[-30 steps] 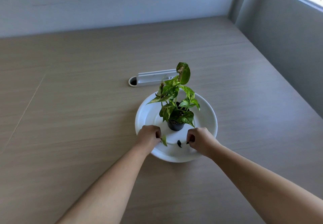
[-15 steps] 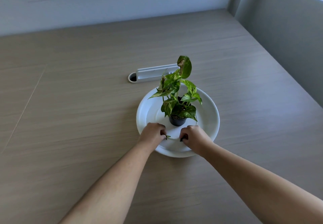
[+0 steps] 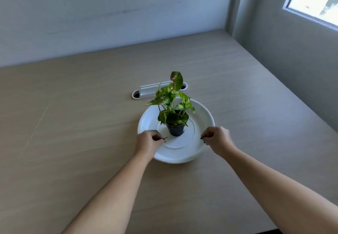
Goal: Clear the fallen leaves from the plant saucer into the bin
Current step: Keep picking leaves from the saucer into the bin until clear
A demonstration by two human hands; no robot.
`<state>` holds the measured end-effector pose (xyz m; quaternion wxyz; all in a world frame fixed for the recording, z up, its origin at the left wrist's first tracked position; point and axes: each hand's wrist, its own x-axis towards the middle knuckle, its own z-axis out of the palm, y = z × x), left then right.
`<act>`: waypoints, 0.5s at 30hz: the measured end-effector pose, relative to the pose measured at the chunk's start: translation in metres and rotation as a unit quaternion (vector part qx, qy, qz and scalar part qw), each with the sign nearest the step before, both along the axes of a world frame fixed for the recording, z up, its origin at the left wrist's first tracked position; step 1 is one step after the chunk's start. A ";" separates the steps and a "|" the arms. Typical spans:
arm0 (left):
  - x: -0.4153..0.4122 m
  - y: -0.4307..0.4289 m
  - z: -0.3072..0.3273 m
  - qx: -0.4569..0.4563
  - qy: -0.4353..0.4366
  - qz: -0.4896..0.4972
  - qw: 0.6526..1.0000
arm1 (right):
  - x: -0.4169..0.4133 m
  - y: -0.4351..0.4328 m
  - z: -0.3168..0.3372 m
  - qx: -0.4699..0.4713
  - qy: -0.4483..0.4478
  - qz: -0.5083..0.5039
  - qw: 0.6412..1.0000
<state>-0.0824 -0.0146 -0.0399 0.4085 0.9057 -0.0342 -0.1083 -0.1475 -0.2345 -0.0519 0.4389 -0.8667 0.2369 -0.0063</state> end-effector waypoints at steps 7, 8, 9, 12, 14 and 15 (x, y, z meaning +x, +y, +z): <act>-0.096 -0.156 0.011 0.008 -0.014 -0.170 0.985 | -0.123 -0.124 0.026 -0.016 -0.005 -0.117 0.993; -0.115 -0.187 0.013 0.006 -0.019 -0.204 0.979 | -0.152 -0.150 0.030 -0.016 -0.002 -0.147 0.989; -0.135 -0.221 0.016 0.004 -0.026 -0.237 0.971 | -0.184 -0.176 0.033 -0.019 0.000 -0.175 0.984; -0.196 -0.313 0.023 -0.007 -0.043 -0.334 0.942 | -0.278 -0.241 0.038 -0.039 0.005 -0.259 0.965; -0.249 -0.374 0.023 -0.009 -0.050 -0.400 0.915 | -0.346 -0.277 0.039 -0.059 0.013 -0.324 0.944; -0.273 -0.397 0.022 -0.006 -0.055 -0.430 0.901 | -0.375 -0.290 0.038 -0.063 0.017 -0.353 0.933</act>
